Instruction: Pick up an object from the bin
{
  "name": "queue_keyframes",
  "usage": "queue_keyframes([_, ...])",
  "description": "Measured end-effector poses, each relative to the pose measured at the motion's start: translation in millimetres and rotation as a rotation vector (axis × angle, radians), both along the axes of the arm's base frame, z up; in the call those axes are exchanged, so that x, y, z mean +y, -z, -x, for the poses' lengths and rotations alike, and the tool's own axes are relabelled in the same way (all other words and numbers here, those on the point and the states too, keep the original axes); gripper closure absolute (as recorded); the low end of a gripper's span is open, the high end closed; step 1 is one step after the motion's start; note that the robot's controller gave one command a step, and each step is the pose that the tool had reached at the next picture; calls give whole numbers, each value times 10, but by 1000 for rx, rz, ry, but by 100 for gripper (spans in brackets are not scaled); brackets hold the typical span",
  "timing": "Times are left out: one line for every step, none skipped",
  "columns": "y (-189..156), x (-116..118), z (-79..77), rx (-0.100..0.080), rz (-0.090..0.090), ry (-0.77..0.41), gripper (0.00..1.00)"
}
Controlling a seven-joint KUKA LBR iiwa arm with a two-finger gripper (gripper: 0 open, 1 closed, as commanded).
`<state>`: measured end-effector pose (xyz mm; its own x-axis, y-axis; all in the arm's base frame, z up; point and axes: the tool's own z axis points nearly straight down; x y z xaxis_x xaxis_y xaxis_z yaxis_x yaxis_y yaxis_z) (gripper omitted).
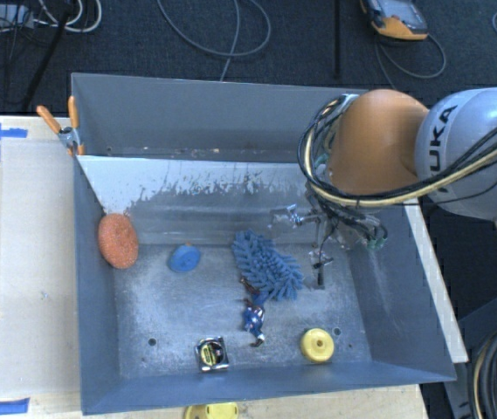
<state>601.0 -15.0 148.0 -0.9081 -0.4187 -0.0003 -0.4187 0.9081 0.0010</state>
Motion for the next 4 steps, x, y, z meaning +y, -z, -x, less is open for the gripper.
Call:
queue_keyframes([236,138,84,0,0,-4,0])
queue_keyframes([603,281,195,-2,0,-85,0])
queue_keyframes([733,357,94,-14,-2,-216,100])
queue_keyframes([733,357,94,-14,-2,-216,100])
